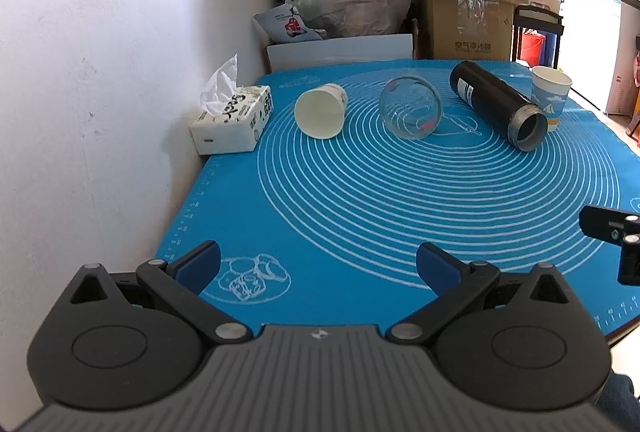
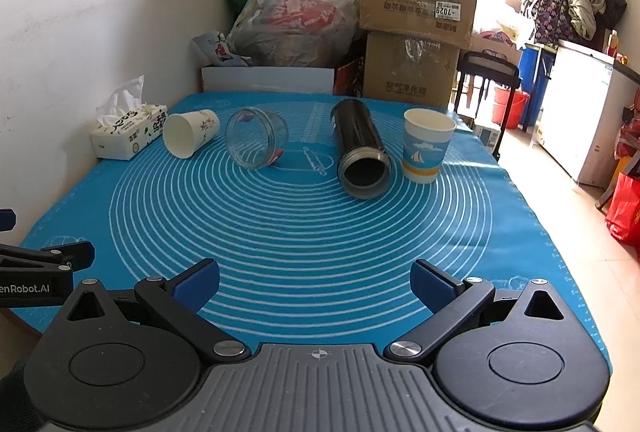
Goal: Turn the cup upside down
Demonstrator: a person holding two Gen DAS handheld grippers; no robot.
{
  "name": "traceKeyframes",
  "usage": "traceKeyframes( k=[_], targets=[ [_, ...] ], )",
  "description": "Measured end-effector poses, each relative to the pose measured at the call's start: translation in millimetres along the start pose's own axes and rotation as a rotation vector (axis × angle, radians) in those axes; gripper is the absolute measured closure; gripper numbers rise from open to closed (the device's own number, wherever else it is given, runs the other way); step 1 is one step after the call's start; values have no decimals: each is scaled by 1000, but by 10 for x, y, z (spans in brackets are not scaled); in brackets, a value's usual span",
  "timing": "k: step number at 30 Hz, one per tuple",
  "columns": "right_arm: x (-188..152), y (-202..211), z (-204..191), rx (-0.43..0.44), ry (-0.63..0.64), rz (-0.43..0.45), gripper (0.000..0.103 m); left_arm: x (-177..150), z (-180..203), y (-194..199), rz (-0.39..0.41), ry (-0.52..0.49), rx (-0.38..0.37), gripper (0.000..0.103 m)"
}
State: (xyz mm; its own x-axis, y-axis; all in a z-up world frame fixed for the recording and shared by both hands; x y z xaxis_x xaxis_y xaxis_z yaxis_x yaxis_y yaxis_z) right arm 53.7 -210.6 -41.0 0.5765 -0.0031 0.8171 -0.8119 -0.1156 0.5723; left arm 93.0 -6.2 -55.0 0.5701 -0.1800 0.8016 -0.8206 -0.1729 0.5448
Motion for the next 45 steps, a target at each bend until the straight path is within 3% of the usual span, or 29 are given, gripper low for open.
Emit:
traceKeyframes(
  k=[8,15,20,28,33,38,41,42,43,44,45],
  targets=[
    [201,-79,85,-3,18,34,0,255,28,-180,26,-12,36,0],
    [412,-290,207,12,11,48,0,702,46,-506,75,-42,84,0],
    [557,-531,383,16,-27,34,0,1049,118,-834,88,-51,75,0],
    [661,-853,560,10,-47,12,0,1360,259,-1645,-6,-64,64,0],
    [615,-979,595,17,-42,-3,0,1505,360,-2117,-57,-107,101,1],
    [536,-1076,648,21,-44,-25,0,1496,364,-2419,-120,-110,122,1],
    [496,-1126,683,19,-48,-39,0,1449,405,-2522,-149,-119,97,1],
    [483,-1134,691,18,-49,-42,0,1434,422,-2544,-162,-115,80,2],
    [472,-1137,698,16,-48,-44,0,1414,435,-2550,-173,-114,73,11],
    [467,-1142,706,15,-47,-46,0,1392,457,-2552,-187,-115,62,26],
    [464,-1139,711,14,-46,-46,0,1360,473,-2560,-210,-120,55,31]
  ],
)
Point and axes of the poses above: each gripper's, at about its wrist camera, not at the fingertips, and y roughly against the way its jaws point, z to its right, x to its top, the point moved 10 cm from there along -y, roughly the way its jaws point, and after that the axes turned 10 degrees about x, right-handed, at the moved point
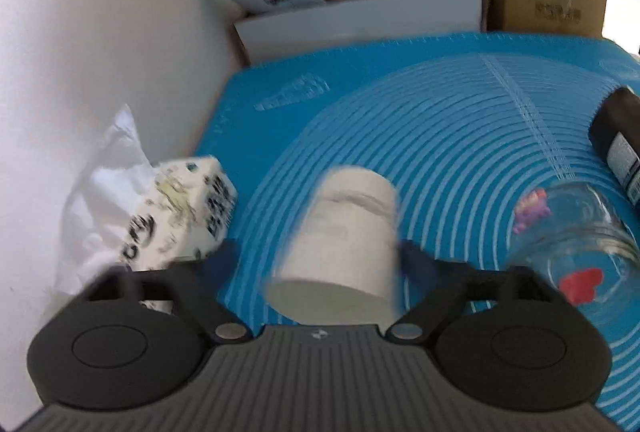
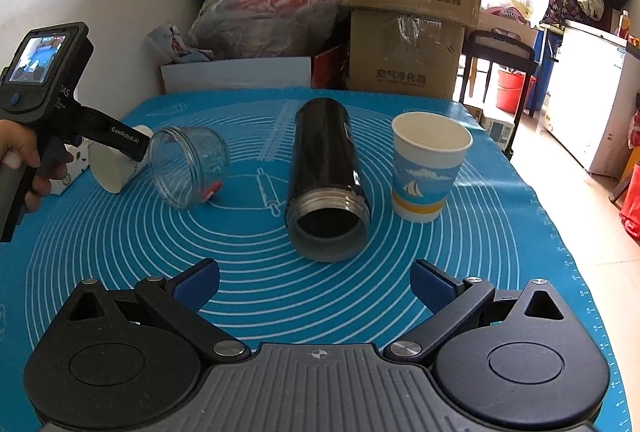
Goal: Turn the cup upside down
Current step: 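Reach the left gripper to the white paper cup and close around it, then lift the white paper cup with the left gripper toward the right gripper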
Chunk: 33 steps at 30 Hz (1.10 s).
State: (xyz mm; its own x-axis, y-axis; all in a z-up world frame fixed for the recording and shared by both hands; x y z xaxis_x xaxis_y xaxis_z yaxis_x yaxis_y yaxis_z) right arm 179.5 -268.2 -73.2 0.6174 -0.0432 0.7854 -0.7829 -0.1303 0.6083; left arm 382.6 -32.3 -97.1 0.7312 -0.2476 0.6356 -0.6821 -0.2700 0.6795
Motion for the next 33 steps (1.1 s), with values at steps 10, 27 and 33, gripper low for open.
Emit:
traceKeyframes(
  k=[10,27,33],
  targets=[
    [-16,168,7,-10,5,7,0,-241,-87,368,-13,14,-45,37],
    [-264,605,-17,-3,-31,-7,0,-1263,416,1515,-25,-7,-220,37],
    [-359,627,-16,-2,-32,-23,0,-1472,533,1623,-1,-35,-190,35]
  ],
)
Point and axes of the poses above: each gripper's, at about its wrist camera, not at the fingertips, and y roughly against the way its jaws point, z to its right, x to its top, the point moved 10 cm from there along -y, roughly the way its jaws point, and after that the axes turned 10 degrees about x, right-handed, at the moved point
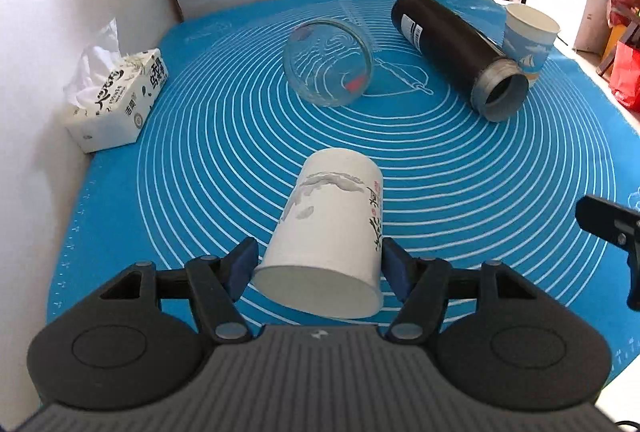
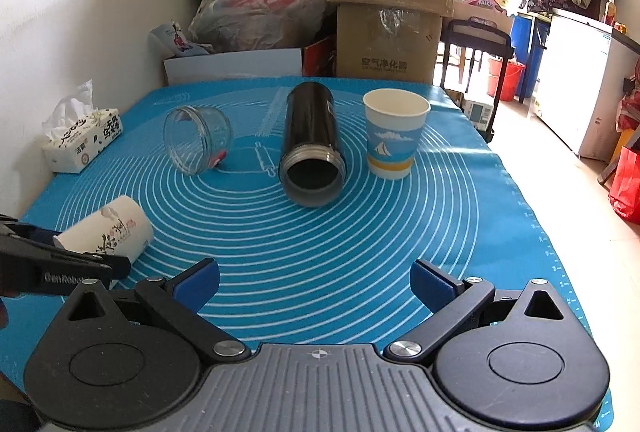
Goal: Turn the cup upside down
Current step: 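Lift the white paper cup with the left gripper toward the right gripper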
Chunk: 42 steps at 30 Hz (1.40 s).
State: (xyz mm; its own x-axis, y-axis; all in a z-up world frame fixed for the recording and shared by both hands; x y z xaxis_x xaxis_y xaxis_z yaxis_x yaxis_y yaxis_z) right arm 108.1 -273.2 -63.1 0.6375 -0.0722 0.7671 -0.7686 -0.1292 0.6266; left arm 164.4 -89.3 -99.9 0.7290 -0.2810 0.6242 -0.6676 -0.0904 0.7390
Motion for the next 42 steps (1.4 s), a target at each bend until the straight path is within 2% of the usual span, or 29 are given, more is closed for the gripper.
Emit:
traceKeyframes(
  k=[6,8,11,13,18,20,28,33,39,42],
  targets=[
    [-37,-32,-19,6,-1,-13,0,-6,-39,-68,-14,17,31,33],
    [-39,-44,-15,5,-1,-16,0,-27,-48,-114,-32,20,19,25],
    [-35,-55,-12,4,-1,-18,0,-34,-59,-136,-33,21,11,20],
    [-28,-59,-19,3,1,-20,0,-18,-69,-120,-19,22,12,16],
    [4,-50,-60,2,8,-17,0,39,-92,-44,14,21,12,15],
    [19,-36,-77,4,12,-14,0,62,-110,-4,29,34,5,10],
    [129,21,-188,21,16,1,0,186,-258,333,90,86,-35,9],
    [245,28,-373,64,23,-7,0,259,-530,498,144,124,18,6],
    [439,-48,-660,120,31,-14,0,149,-950,333,120,166,99,6],
    [509,-213,-775,189,-11,-64,0,59,-1140,252,103,188,127,6]
  ],
)
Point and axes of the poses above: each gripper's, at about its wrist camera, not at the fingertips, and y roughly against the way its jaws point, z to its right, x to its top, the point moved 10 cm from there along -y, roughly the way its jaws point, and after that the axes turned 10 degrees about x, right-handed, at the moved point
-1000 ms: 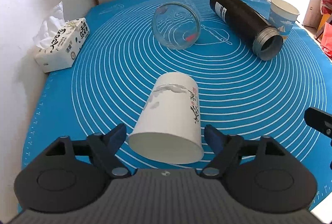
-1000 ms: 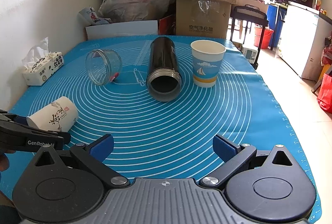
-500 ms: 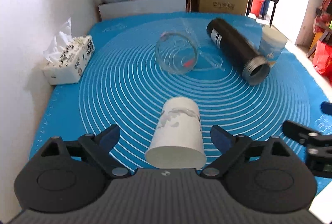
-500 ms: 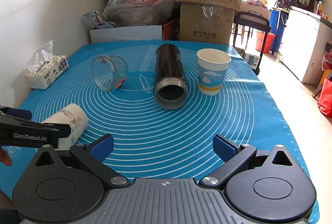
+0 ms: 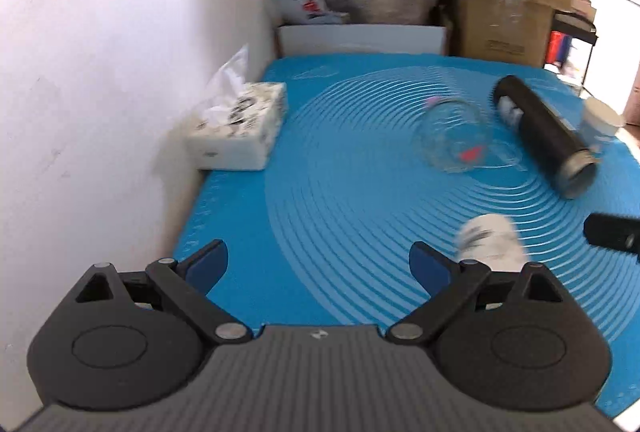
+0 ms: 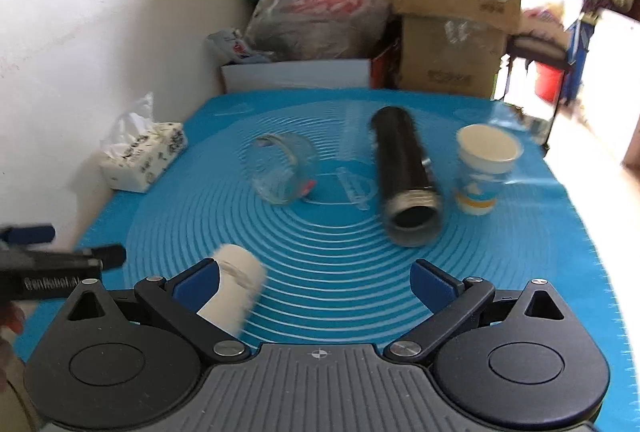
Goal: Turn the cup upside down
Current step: 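Lift the white paper cup with the left gripper toward the right gripper, then grasp the white cup with the right gripper while the left gripper releases it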
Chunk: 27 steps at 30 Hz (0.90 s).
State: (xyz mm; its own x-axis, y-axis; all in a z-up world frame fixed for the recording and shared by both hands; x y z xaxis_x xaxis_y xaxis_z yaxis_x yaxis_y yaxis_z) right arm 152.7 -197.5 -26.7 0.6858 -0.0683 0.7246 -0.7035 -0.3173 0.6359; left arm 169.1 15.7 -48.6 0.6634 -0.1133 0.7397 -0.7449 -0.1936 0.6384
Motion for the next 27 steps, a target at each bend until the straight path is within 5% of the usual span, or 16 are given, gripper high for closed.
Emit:
traceKeyframes(
  k=[11,22,27],
  targets=[
    [30,-733,-261,108,-117,-196,16,-239,-225,-351,-27,-33,90,6],
    [-103,-1179,-274,165,-242,-315,30,-341,-280,-555,-69,-2,57,6],
    [-121,-1171,-269,227,-317,-325,46,-355,-251,-568,-84,20,27,6]
  ],
)
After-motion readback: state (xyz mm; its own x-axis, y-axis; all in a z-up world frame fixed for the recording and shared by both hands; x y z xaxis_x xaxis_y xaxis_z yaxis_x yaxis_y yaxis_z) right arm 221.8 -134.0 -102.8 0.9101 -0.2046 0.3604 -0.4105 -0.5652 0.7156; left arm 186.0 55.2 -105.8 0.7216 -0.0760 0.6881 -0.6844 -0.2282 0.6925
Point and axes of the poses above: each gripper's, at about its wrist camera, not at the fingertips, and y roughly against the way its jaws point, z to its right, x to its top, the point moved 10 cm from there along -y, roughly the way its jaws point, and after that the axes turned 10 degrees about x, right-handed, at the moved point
